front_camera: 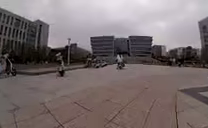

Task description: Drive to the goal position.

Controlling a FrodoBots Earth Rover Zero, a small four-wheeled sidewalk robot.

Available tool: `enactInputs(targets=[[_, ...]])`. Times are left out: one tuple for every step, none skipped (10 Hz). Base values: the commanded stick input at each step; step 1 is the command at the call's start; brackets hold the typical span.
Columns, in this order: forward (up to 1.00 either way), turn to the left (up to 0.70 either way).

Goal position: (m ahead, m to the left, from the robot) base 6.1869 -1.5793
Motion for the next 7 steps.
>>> enactInputs(targets=[[0.70, -0.14], [0.70, -0.14], [0.70, -0.14], [0.70, -0.14], [0.70, -0.14], [0.70, -0.14], [0.70, -0.14]])
